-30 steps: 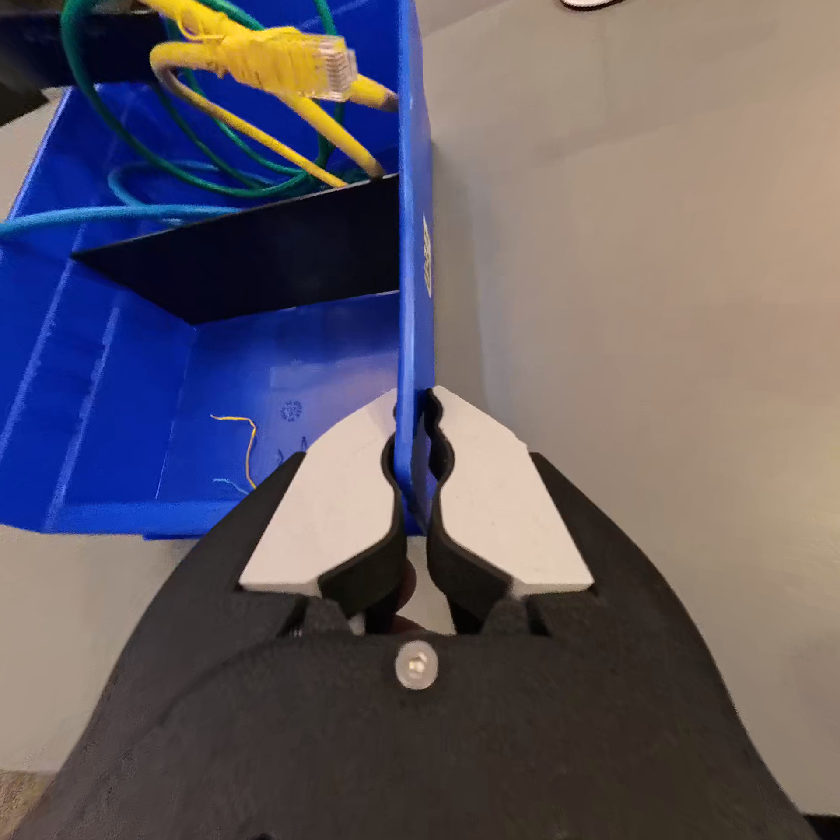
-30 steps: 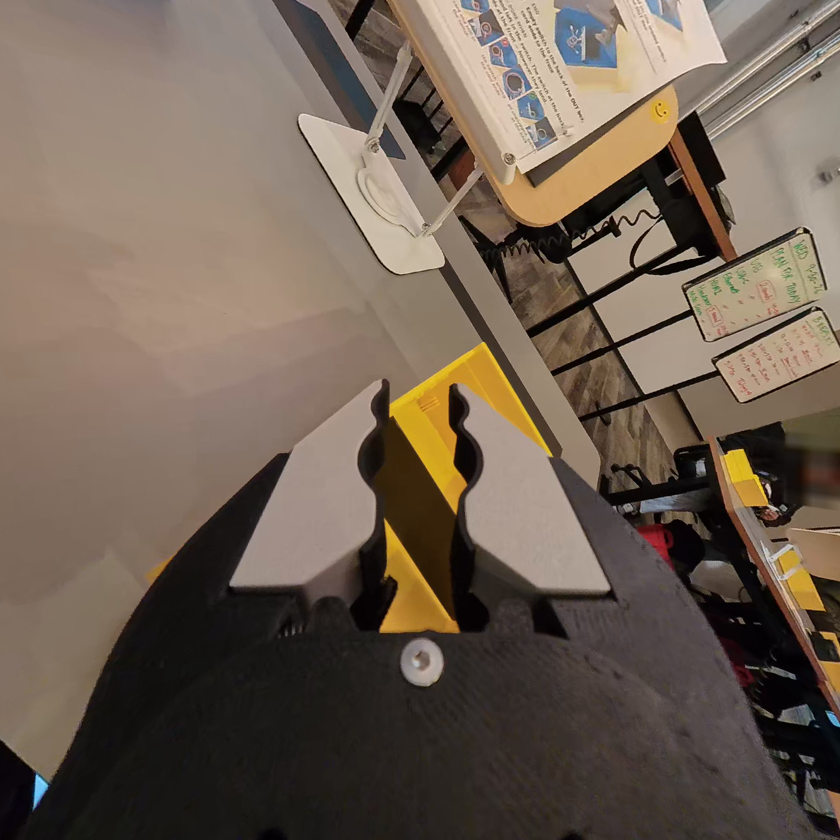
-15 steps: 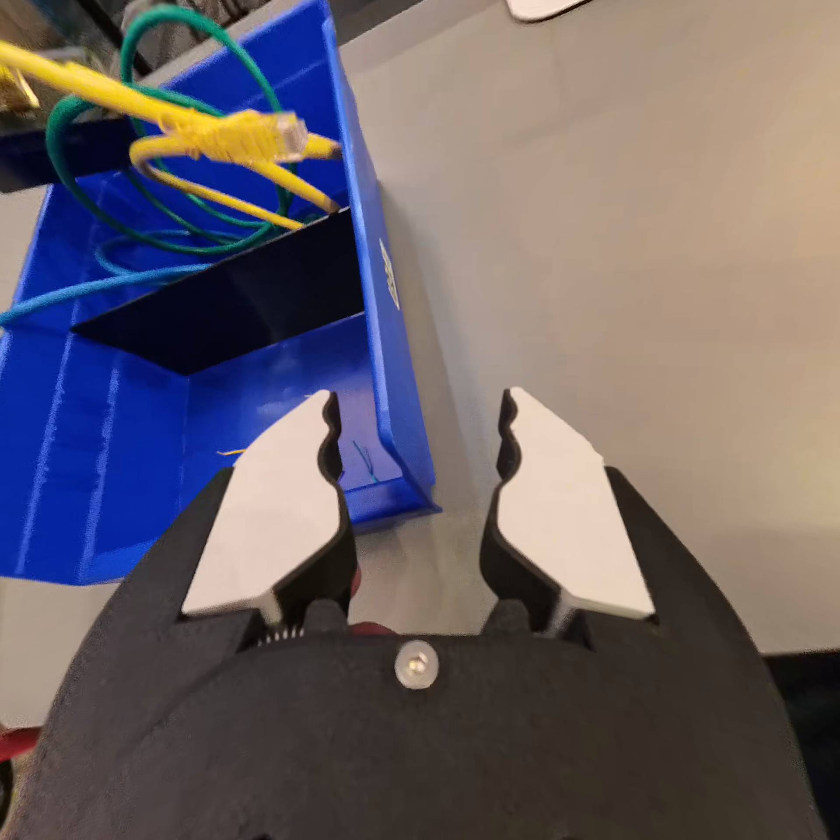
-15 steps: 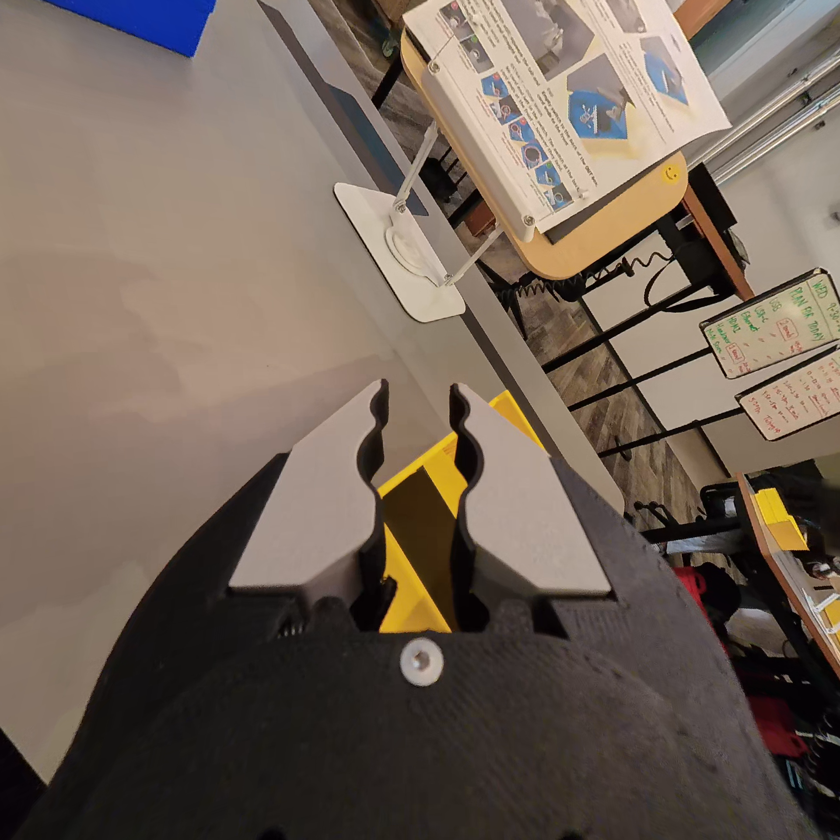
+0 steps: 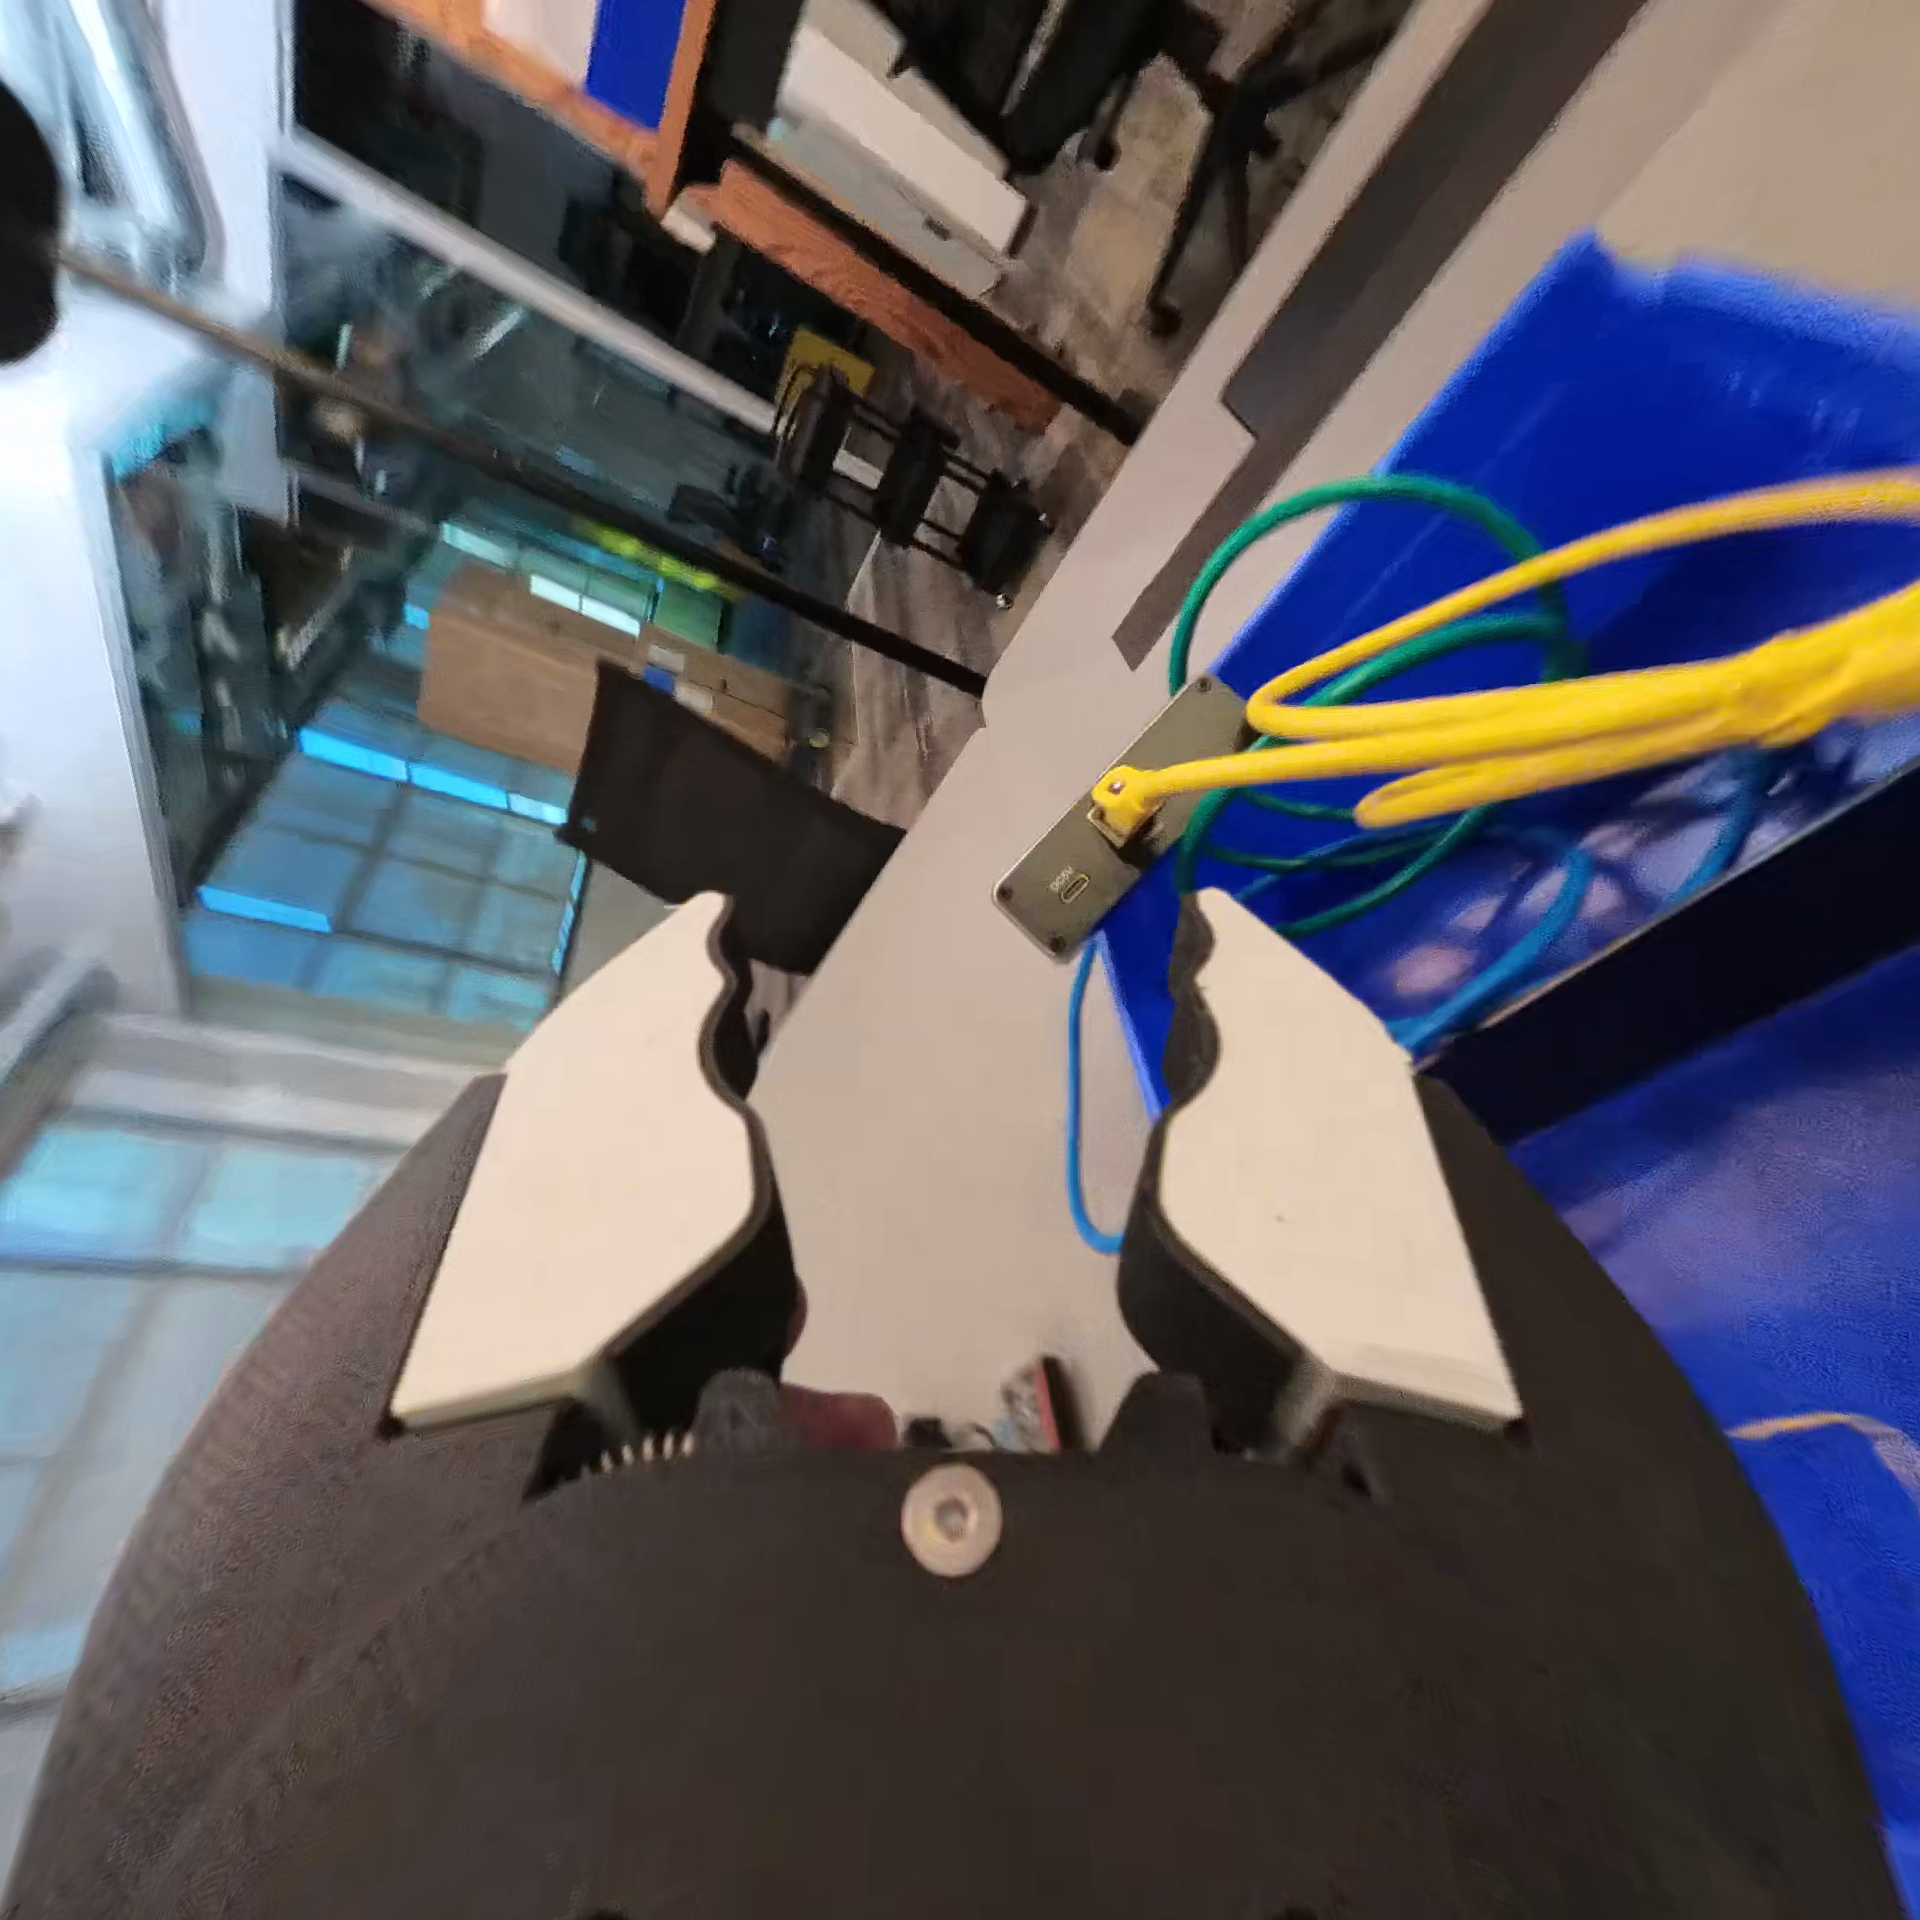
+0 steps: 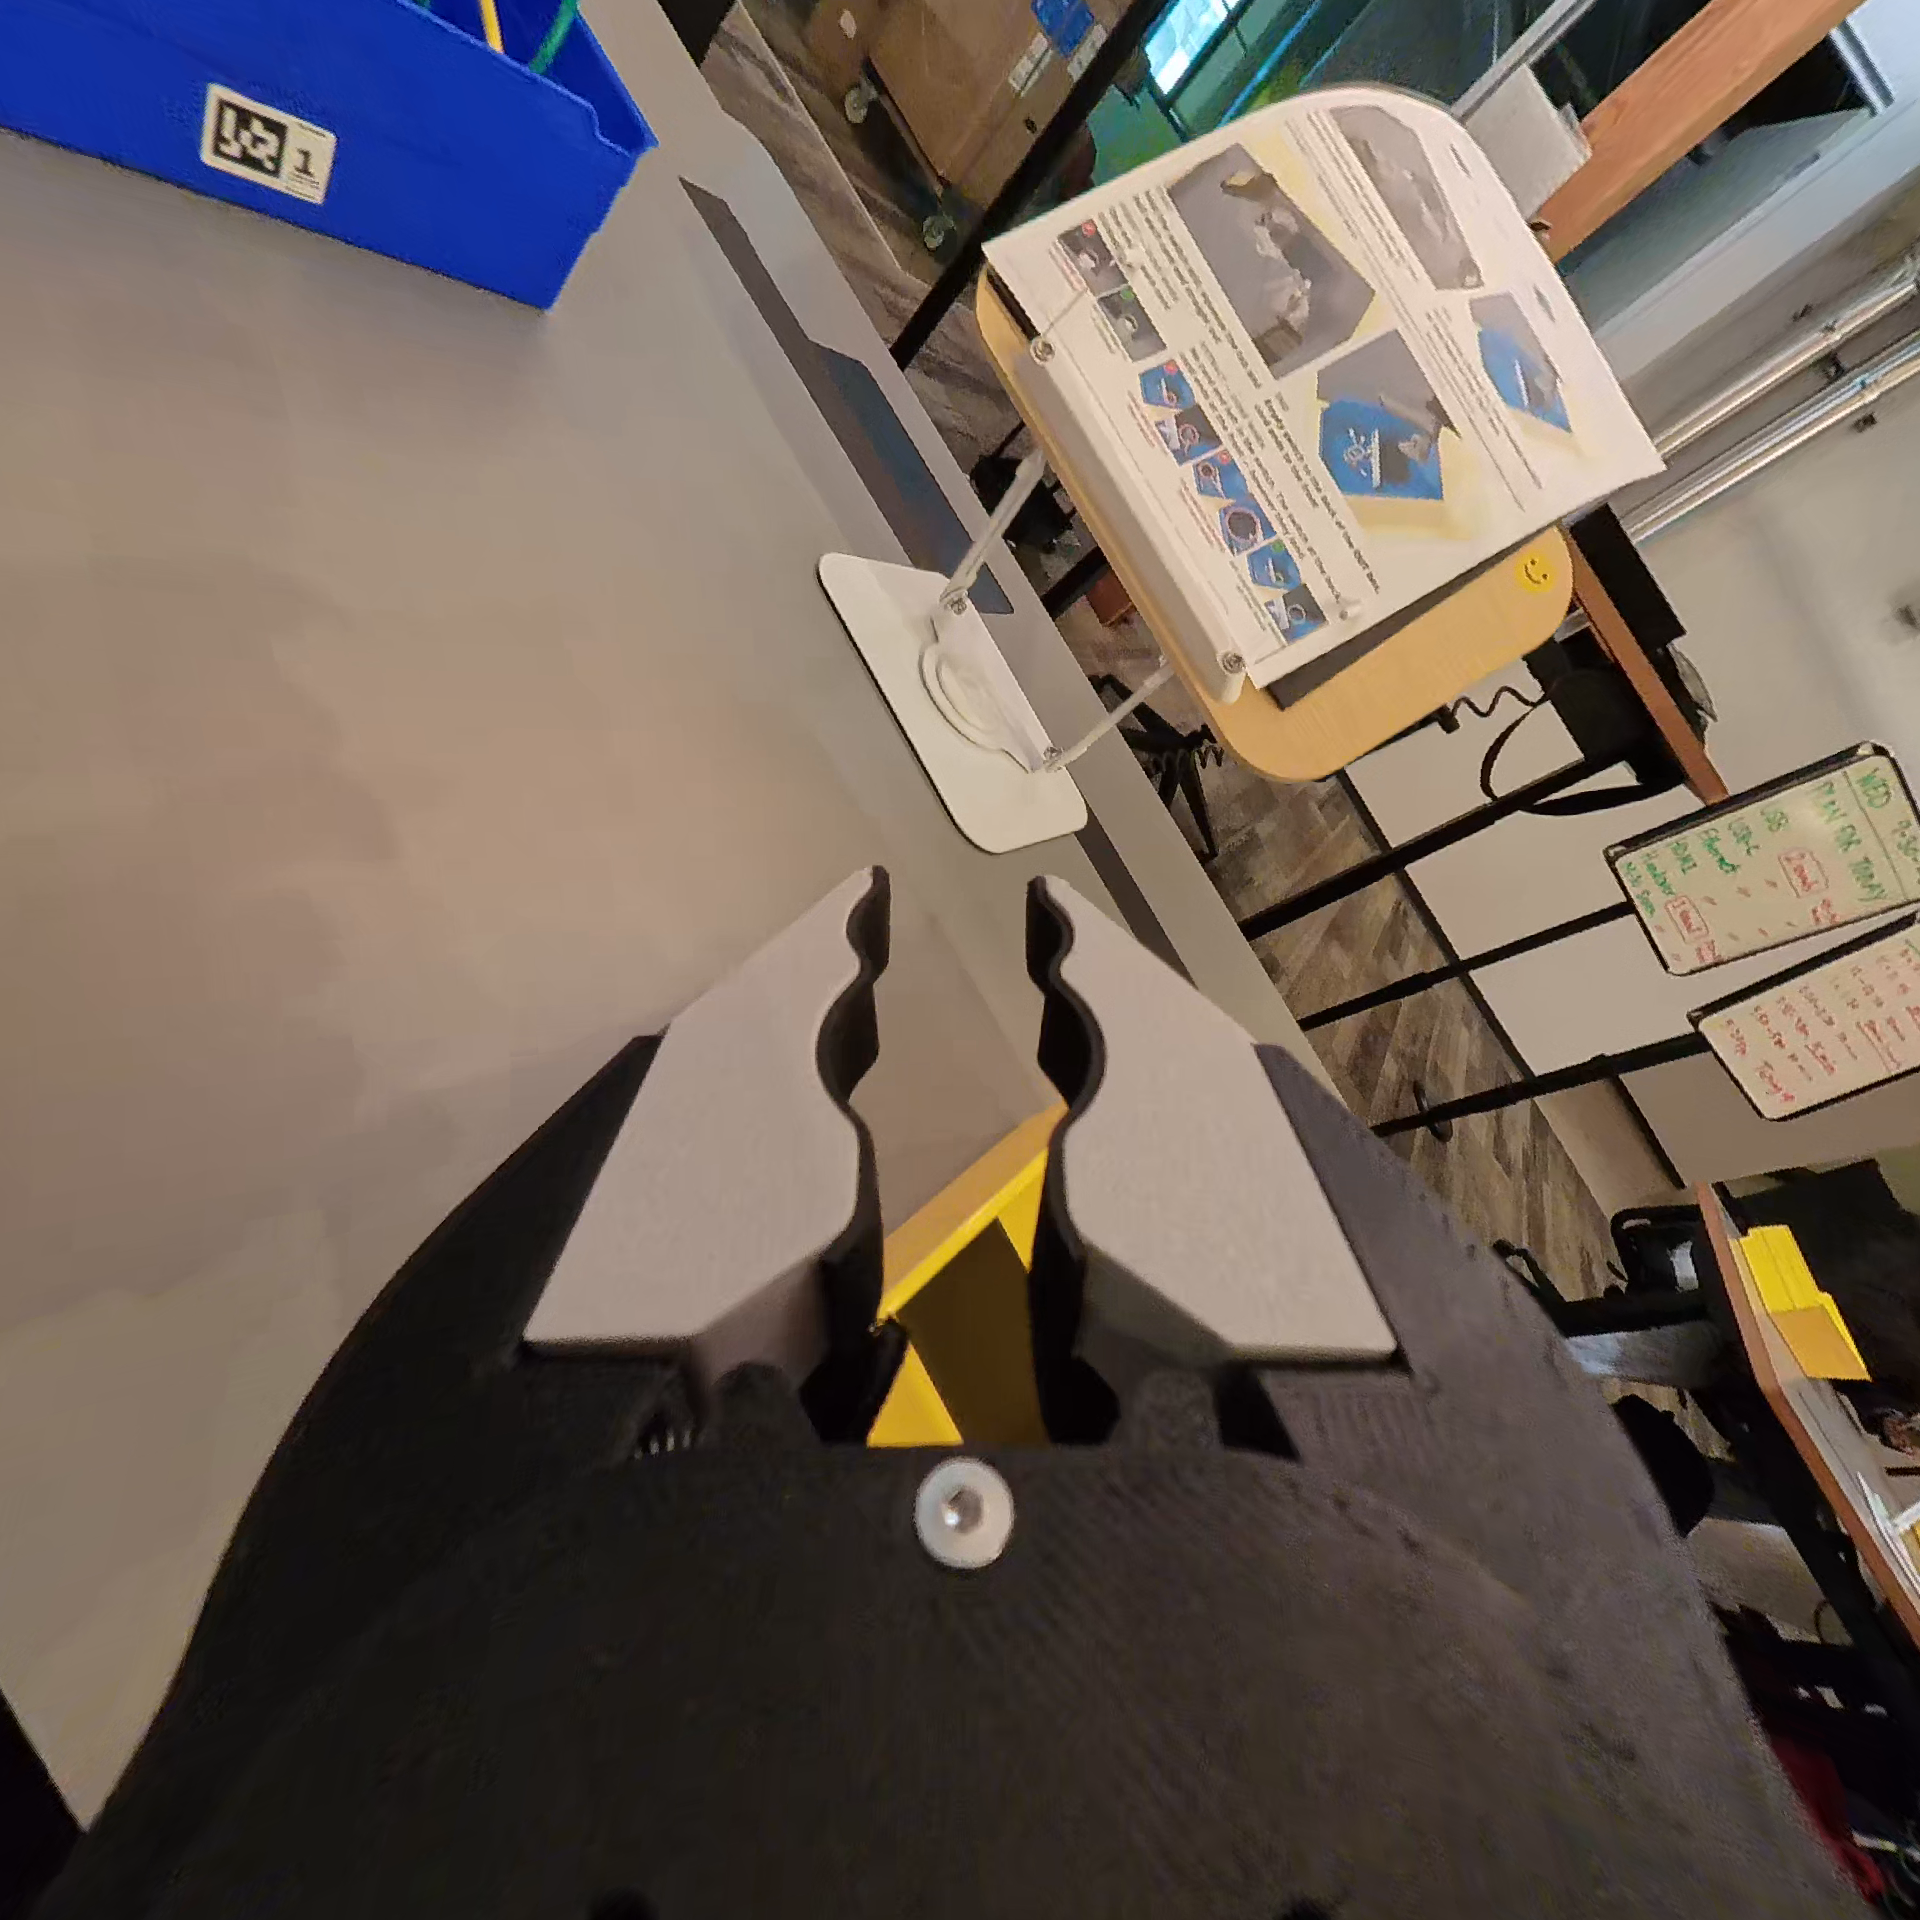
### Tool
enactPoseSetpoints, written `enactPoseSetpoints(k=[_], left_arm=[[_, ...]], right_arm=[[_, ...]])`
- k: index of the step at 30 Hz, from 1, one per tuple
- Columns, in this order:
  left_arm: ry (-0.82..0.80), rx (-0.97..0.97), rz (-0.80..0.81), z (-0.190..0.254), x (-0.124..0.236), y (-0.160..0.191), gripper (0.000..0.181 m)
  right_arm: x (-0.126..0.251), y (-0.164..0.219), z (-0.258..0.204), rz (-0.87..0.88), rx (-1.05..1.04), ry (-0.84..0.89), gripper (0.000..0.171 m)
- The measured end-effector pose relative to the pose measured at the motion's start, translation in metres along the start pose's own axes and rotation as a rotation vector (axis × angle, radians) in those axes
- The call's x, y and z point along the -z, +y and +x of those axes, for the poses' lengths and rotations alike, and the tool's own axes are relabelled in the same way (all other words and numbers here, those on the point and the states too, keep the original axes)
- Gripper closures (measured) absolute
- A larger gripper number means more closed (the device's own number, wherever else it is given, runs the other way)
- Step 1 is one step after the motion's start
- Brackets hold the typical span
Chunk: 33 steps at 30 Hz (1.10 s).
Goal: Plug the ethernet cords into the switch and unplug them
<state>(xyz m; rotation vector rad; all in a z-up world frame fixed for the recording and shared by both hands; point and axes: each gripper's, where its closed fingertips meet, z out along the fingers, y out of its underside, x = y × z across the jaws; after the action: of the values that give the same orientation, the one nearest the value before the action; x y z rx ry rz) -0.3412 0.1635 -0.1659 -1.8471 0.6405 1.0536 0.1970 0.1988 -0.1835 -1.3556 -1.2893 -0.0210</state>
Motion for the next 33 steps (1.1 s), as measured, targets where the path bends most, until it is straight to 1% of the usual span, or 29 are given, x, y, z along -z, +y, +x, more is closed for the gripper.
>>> enactPoseSetpoints(k=[5,7,8,9,12,15,16,17,20,24,26,33], left_arm=[[0.092,-0.289,0.007,0.017,-0.061,0.018,0.1],[0.169,-0.392,-0.073,0.031,-0.081,0.04,0.095],[0.188,-0.415,-0.088,0.035,-0.088,0.046,0.095],[0.2,-0.431,-0.08,0.038,-0.093,0.047,0.099],[0.194,-0.448,-0.002,0.042,-0.101,0.037,0.119],[0.157,-0.488,0.039,0.041,-0.11,0.032,0.121],[0.153,-0.493,0.045,0.04,-0.112,0.031,0.123],[0.137,-0.5,0.057,0.038,-0.112,0.029,0.134],[0.166,-0.494,0.077,0.04,-0.111,0.027,0.138],[0.182,-0.459,0.09,0.039,-0.105,0.023,0.143],[0.154,-0.447,0.106,0.033,-0.099,0.018,0.147],[0.07,-0.375,0.157,-0.005,-0.071,-0.009,0.148]], right_arm=[[-0.003,-0.004,-0.008,-0.005,0.022,-0.029,0.148],[-0.005,-0.006,-0.01,-0.009,0.035,-0.04,0.148],[-0.005,-0.007,-0.011,-0.009,0.042,-0.044,0.148],[-0.006,-0.008,-0.013,-0.01,0.047,-0.049,0.148],[-0.011,-0.01,-0.018,-0.011,0.058,-0.069,0.148],[-0.019,-0.013,-0.024,-0.008,0.068,-0.093,0.148],[-0.022,-0.015,-0.026,-0.007,0.075,-0.099,0.148],[-0.024,-0.017,-0.028,-0.003,0.083,-0.104,0.148],[-0.029,-0.026,-0.034,0.011,0.103,-0.116,0.148],[-0.034,-0.031,-0.038,0.02,0.112,-0.13,0.149],[-0.035,-0.032,-0.04,0.02,0.112,-0.136,0.149],[-0.039,-0.034,-0.044,0.027,0.112,-0.154,0.149]])
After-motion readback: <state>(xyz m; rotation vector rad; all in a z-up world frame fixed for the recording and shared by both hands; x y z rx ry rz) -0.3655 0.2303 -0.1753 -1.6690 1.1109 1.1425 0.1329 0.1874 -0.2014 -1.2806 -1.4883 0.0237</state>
